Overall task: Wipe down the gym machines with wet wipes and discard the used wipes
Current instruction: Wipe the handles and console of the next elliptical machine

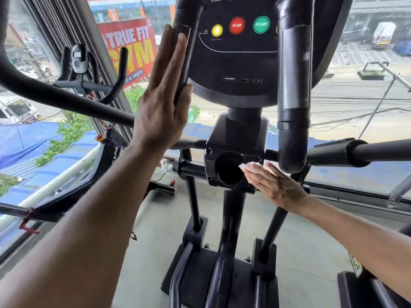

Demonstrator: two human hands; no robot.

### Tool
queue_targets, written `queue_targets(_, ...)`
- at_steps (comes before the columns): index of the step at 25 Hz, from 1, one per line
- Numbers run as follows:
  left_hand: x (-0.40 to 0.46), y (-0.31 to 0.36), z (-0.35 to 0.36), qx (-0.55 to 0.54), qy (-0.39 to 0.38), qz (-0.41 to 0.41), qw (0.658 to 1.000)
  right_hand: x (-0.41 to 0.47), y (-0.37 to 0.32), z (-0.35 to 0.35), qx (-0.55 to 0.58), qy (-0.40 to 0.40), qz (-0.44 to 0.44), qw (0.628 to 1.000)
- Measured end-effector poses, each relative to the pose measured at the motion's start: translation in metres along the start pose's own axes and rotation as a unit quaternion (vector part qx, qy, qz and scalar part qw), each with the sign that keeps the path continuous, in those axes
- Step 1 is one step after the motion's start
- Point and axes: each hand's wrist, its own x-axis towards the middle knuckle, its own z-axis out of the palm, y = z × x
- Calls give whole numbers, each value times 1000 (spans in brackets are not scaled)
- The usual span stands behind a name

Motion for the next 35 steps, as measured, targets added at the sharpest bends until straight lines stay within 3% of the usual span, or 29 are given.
queue_targets(3, 0, -1, 1, -8, -1, -4, 1000, -15, -18, 5, -23, -59, -43, 997)
queue_targets(7, 1, 0, 3, -12, -7, 3, 1000, -11, -29, 3, -16, -103, -26, 994)
queue_targets(13, 0, -2, 2, -11, -4, 8, 1000, 37, -20, -30, 11, -63, 156, 986)
queue_targets(19, 0, -3, 1, 0, -1, -6, 1000, 121, -17, -31, 111, -105, 194, 969)
queue_targets(22, 1, -2, 1, -1, -1, -3, 1000, 148, -28, -24, 83, -109, 153, 979)
queue_targets(25, 2, 0, 1, -4, 0, 3, 1000, 145, -37, -12, -1, -148, 17, 989)
queue_targets(28, 2, 0, 2, -2, 3, 3, 1000, 119, -42, -1, -57, -206, -96, 972)
queue_targets(31, 1, -2, 2, -1, 6, 5, 1000, 101, -49, 7, -32, -196, -90, 976)
queue_targets(35, 2, -2, 3, -9, 1, 4, 1000, 100, -51, 11, 36, -124, -33, 991)
